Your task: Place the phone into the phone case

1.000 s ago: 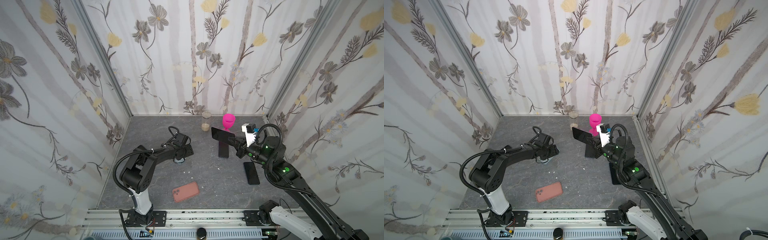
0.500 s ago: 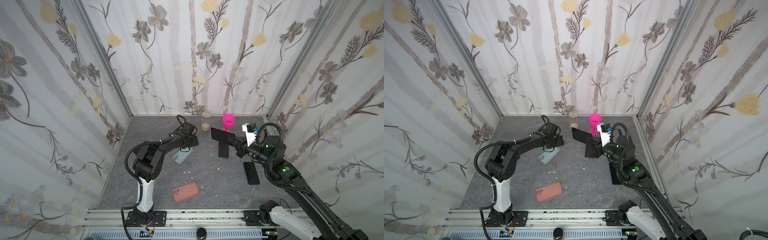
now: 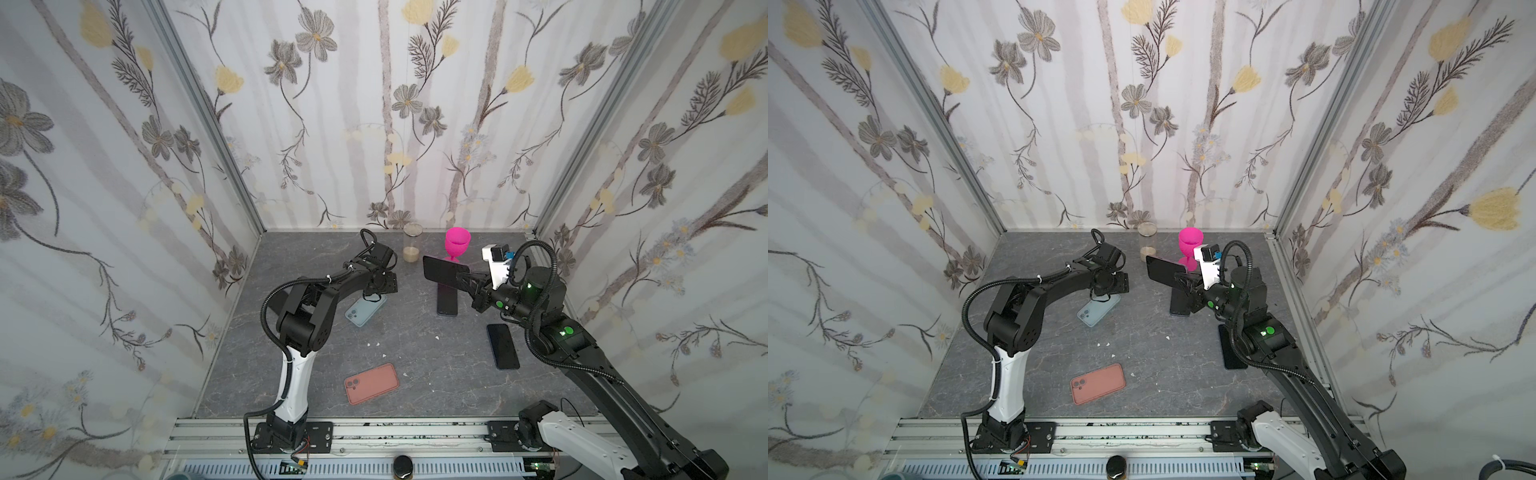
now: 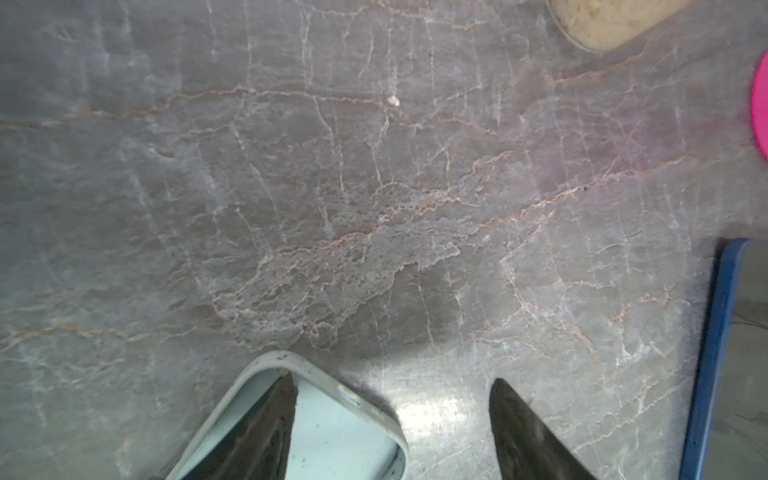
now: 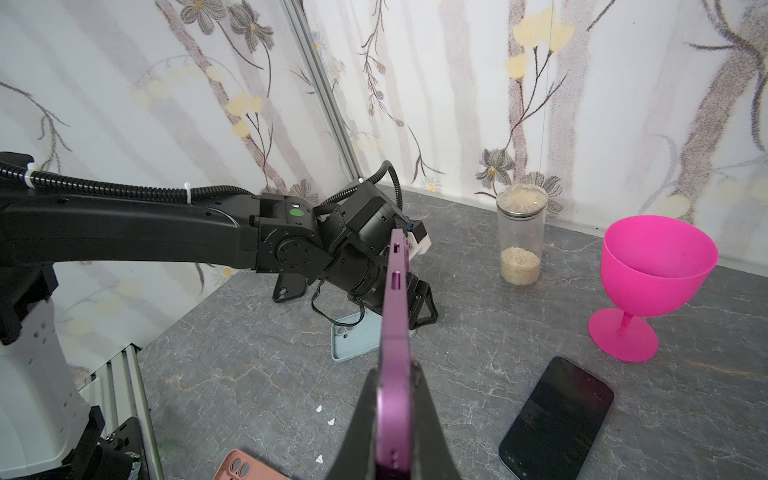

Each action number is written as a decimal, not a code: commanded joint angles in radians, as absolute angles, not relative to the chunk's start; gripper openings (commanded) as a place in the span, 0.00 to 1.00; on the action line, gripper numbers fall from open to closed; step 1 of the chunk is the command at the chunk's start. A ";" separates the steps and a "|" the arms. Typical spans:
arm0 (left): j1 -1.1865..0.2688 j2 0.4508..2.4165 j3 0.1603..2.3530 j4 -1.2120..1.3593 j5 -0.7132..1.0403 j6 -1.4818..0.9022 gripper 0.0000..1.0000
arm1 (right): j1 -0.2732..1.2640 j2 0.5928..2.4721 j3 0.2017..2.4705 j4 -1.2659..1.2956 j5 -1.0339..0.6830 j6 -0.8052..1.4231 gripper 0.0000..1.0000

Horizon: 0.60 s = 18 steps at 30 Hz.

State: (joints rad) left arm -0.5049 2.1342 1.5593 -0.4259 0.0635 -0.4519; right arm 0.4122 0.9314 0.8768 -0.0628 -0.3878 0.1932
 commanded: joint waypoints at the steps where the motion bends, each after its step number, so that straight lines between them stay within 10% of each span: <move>1: -0.505 2.155 1.595 -0.460 0.064 -0.423 0.73 | 0.408 0.940 0.874 0.004 -0.410 0.194 0.00; 18: -0.577 2.203 1.643 -0.524 0.147 -0.337 0.73 | 0.365 0.973 0.851 0.032 -0.469 0.224 0.00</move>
State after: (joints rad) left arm -0.5568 2.1918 1.6390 -0.4858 0.1017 -0.3717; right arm 0.3664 0.9745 0.8520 -0.0475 -0.4393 0.2188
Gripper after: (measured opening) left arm 0.727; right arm 0.084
